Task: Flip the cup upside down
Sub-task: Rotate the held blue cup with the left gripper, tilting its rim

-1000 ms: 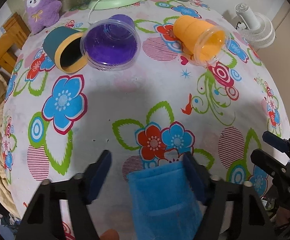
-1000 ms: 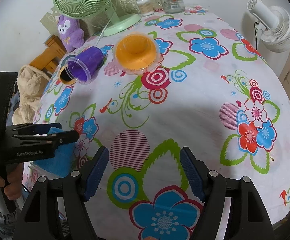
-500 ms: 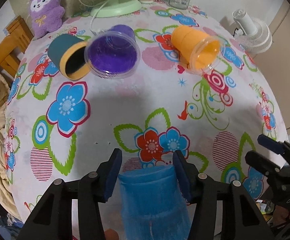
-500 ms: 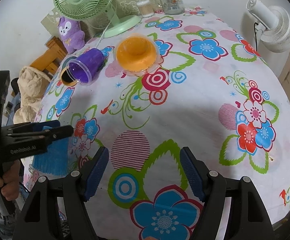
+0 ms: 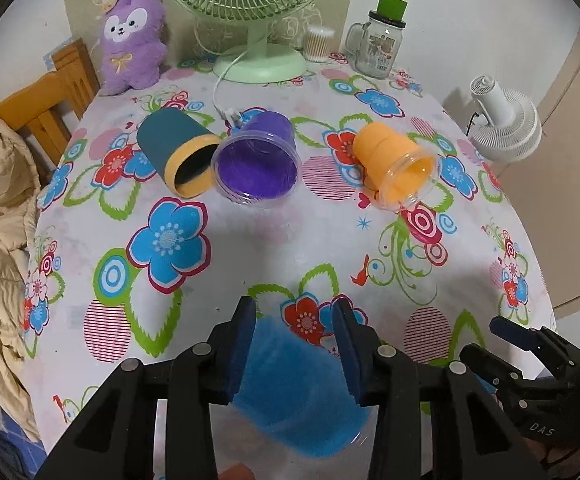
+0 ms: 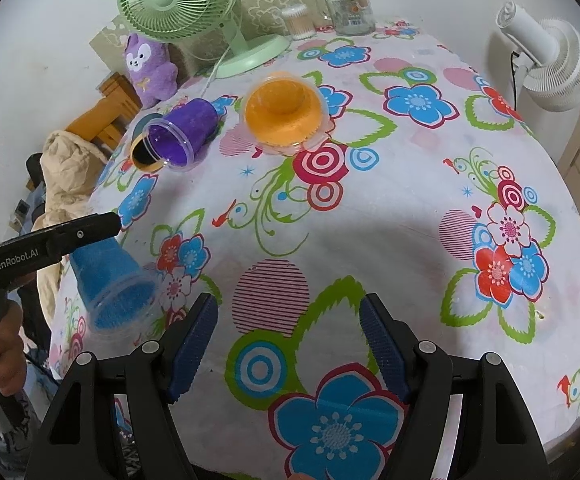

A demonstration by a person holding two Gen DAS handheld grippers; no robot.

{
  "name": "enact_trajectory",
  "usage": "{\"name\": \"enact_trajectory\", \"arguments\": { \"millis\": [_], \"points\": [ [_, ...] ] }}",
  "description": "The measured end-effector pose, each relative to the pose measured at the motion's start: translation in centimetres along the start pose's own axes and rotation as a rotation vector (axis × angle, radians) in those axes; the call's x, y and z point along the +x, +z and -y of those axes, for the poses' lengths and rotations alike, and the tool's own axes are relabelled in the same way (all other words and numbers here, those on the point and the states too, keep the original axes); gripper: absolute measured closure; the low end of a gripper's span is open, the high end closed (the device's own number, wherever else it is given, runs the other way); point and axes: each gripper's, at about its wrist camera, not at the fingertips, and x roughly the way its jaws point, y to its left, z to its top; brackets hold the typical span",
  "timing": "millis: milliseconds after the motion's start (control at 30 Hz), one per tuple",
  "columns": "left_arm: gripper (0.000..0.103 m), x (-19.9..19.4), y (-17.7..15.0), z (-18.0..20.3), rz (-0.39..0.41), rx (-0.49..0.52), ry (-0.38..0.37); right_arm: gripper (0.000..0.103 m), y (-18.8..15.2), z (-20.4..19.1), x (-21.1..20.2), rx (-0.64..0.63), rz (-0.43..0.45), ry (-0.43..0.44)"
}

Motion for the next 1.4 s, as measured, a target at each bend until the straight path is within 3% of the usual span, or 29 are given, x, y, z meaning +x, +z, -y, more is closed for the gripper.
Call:
{"name": "enact_trajectory", "arguments": {
  "millis": [300,467,533,600,700,1000,1233,1400],
  "points": [
    [0.063,-0.8,-0.3,0.0,0.020,-0.010,-0.006,0.027,-0.3,-0.2,-0.4,-0.007,0.005,0.001],
    [0.058,-1.0,-0.5,-0.4,0.024,-0.029,0.007,0.027,-0.3,-0.2,-0.4,-0.006,0.003,0.001],
    [0.035,-1.1,-0.6,-0.8,0.024,-0.053,0.009,0.027,-0.4,-0.2,-0.4,-0.005,0.002,0.003],
    [0.022,-1.4,-0.8,-1.4,0.033,-0.094,0.003,0.027,-0.4,-0.1,-0.2,-0.005,0.000,0.005],
    [0.016,-1.7,-1.5,-2.3,0.042,-0.157,0.008,0.027,-0.4,-0.1,0.1,-0.005,-0.009,0.009],
    [0.013,0.3,-4.0,-4.5,-0.045,-0.368,-0.072,0.027,-0.3,-0.5,1.1,-0.019,-0.028,0.026],
    [0.013,2.1,-4.1,-4.9,-0.081,-0.443,-0.112,0.027,-0.4,-0.3,1.1,-0.015,-0.028,0.022],
    [0.022,2.7,-3.8,-4.5,-0.106,-0.431,-0.131,0.027,-0.4,0.4,1.3,0.003,-0.028,0.018]
  ]
}}
